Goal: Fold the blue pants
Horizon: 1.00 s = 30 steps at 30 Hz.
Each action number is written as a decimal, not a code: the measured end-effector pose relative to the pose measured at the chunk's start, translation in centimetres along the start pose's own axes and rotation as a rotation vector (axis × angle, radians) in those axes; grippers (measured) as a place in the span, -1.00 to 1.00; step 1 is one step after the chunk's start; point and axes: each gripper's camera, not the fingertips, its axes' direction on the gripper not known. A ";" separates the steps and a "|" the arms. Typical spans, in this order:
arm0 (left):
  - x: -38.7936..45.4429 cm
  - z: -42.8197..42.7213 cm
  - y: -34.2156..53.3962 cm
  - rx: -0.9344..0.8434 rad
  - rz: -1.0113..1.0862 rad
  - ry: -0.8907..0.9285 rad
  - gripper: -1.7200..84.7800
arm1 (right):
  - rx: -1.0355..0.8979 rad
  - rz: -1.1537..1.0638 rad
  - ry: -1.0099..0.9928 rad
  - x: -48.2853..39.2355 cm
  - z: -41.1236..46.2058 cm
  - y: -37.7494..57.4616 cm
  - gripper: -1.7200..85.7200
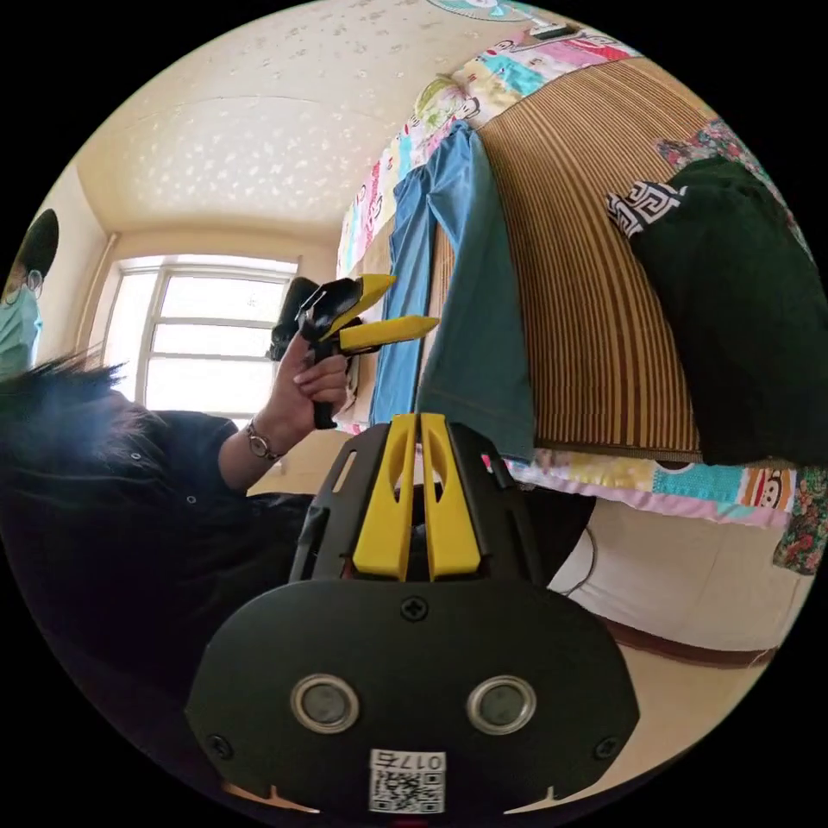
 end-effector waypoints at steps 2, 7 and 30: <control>1.5 0.7 0.5 -0.049 0.001 -0.045 -0.73 | -0.085 -0.080 -0.043 -1.0 1.8 0.2 -0.91; 2.8 0.3 2.6 0.012 -0.044 -0.084 -0.97 | -0.236 -0.132 -0.041 2.3 0.8 -5.0 -0.83; 2.3 -14.3 8.2 0.266 -0.162 0.344 -0.98 | 0.220 -0.233 0.734 -3.1 29.6 -49.9 -0.92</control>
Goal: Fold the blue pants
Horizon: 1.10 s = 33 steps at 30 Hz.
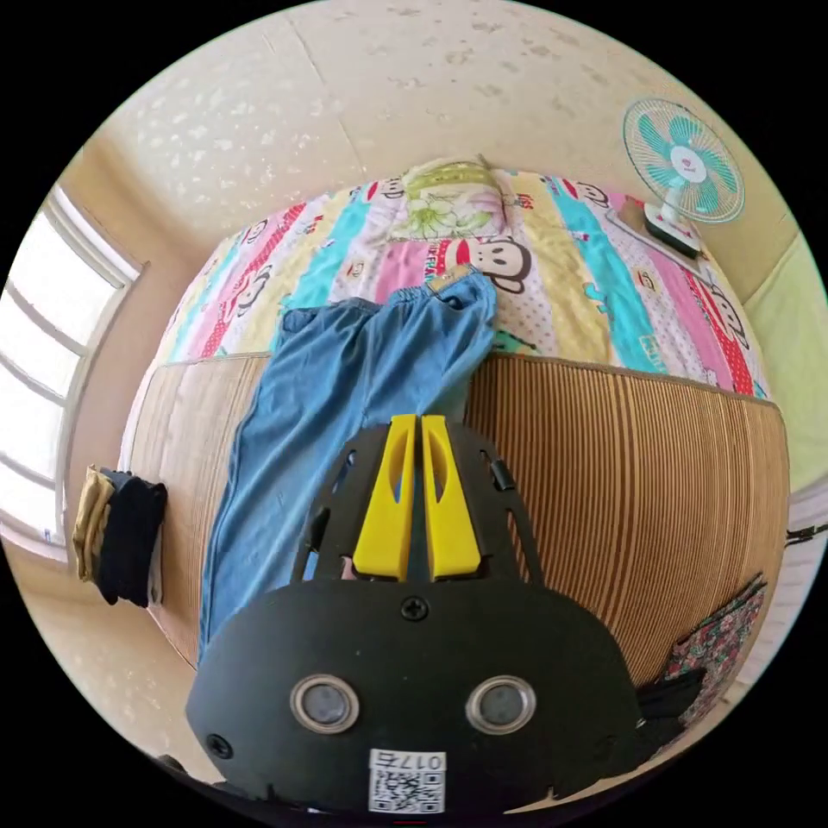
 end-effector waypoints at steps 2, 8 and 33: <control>-1.2 -5.9 1.5 0.081 -0.053 0.112 -0.98 | 0.032 -0.054 -0.102 -7.2 1.0 -0.9 -0.92; -7.1 -20.6 5.7 0.356 -0.259 0.206 -0.98 | -0.170 -0.107 -0.331 -23.2 13.9 -1.4 -0.85; -10.5 -22.7 -2.8 -0.148 -0.058 -0.697 -0.89 | -0.522 0.314 -0.320 -11.1 8.2 47.5 -0.84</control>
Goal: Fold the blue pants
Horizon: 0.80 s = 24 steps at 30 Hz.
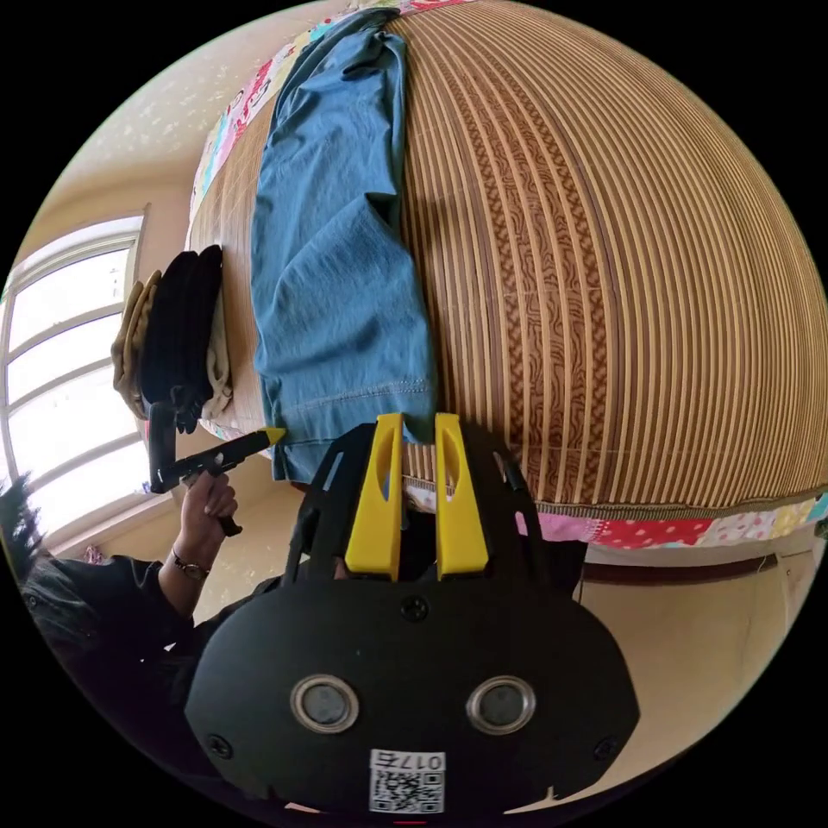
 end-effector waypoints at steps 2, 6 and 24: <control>0.5 -0.7 0.7 -0.006 0.008 0.069 -0.92 | 0.050 -0.031 -0.047 -0.4 -1.3 0.9 -0.90; 2.2 -4.1 2.6 -0.017 0.145 0.342 -0.94 | 0.060 -0.092 -0.157 -2.0 -4.3 3.5 -0.92; -0.6 -4.3 7.1 0.136 0.013 0.124 -0.73 | 0.031 -0.109 -0.121 -1.5 -0.4 3.3 -0.74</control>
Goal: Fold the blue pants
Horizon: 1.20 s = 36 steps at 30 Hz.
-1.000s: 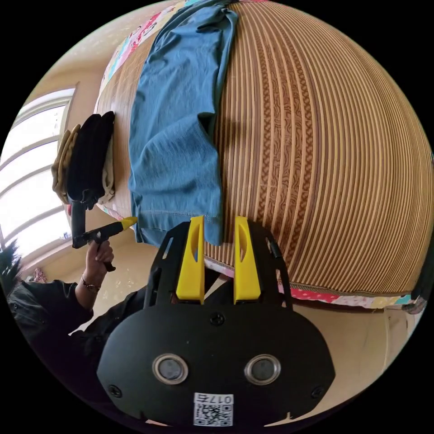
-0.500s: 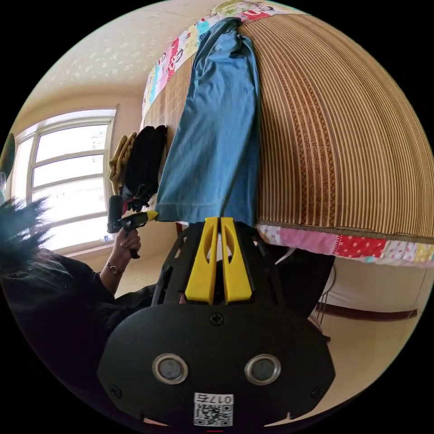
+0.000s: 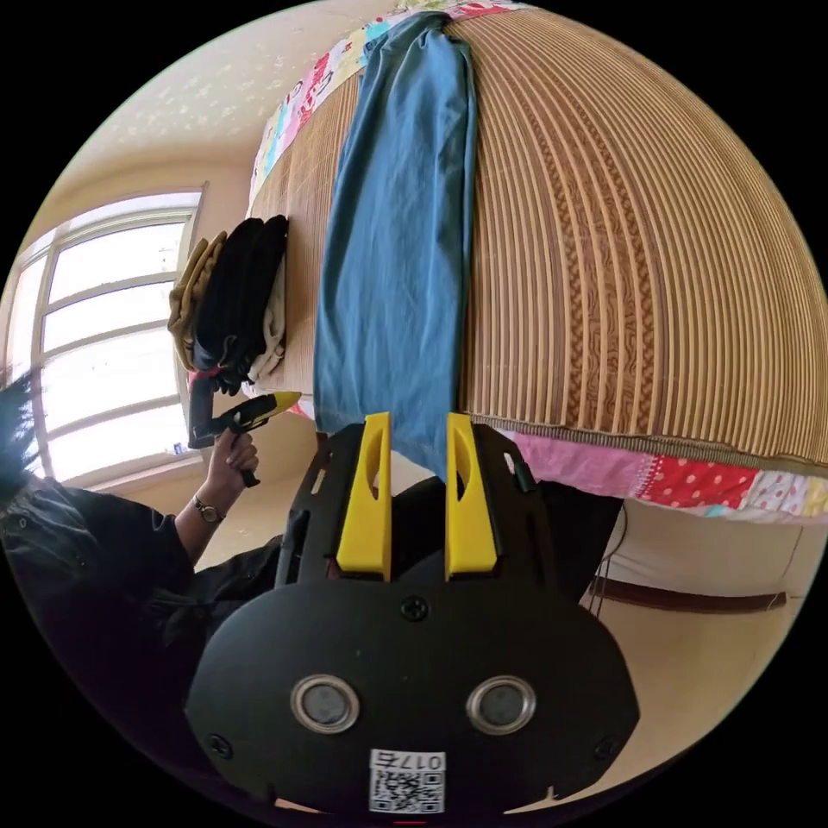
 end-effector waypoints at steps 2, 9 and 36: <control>2.5 0.5 -2.6 0.027 0.090 -0.029 -0.70 | 0.051 -0.016 0.045 0.0 0.0 -3.3 -0.71; 5.3 7.8 -3.6 -0.175 0.182 -0.070 -0.93 | -0.105 -0.112 0.072 -0.8 5.2 -6.1 -0.86; 16.2 13.1 -17.6 -0.115 0.225 0.029 -0.91 | 0.065 0.005 -0.437 3.9 -0.1 -18.8 -0.88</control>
